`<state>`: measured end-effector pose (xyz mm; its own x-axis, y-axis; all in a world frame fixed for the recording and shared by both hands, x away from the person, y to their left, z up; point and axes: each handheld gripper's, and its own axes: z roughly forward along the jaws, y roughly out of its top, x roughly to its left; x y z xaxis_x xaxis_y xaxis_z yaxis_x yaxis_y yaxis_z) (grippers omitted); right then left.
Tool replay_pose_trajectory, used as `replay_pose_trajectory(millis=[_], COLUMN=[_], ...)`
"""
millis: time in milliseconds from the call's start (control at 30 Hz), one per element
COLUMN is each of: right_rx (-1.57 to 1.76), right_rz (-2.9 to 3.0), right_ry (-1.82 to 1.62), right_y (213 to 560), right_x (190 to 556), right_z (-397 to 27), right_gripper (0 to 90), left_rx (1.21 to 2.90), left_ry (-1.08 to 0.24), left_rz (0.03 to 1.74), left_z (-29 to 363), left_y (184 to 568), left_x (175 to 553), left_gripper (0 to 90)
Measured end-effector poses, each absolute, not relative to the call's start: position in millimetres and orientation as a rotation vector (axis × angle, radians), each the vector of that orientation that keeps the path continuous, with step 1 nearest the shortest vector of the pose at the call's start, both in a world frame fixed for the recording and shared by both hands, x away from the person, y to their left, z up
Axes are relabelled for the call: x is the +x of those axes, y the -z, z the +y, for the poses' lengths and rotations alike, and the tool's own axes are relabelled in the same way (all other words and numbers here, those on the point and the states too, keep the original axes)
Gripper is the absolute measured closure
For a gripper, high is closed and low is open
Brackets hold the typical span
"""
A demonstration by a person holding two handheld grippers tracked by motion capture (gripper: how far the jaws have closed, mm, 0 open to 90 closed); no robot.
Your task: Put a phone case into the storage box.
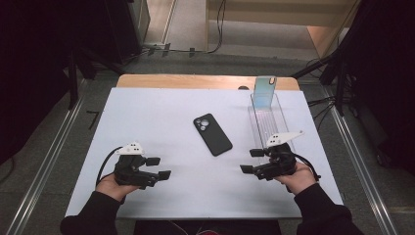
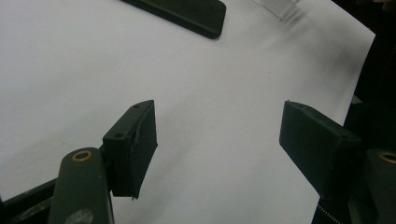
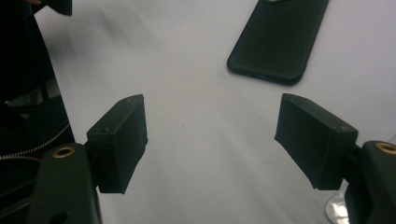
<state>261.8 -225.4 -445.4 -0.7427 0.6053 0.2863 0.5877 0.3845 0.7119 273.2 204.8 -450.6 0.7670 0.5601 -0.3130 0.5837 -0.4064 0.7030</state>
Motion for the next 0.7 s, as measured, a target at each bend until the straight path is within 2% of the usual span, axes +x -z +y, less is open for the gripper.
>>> replay_pose_trajectory(millis=[467, 700], right_rx=[1.100, 1.145], right_rz=[2.631, 2.616], right_ry=[-1.317, -1.307], right_y=[453.6, 447.2], right_x=[258.9, 262.7], right_z=[-225.0, -220.0], right_gripper=[23.1, 22.8], left_rx=[2.094, 2.091], left_ry=[0.035, 0.024], left_rz=[0.854, 0.861], left_z=[206.2, 207.2], left_y=[450.5, 449.7], left_x=[272.7, 273.3], left_gripper=[28.2, 28.2])
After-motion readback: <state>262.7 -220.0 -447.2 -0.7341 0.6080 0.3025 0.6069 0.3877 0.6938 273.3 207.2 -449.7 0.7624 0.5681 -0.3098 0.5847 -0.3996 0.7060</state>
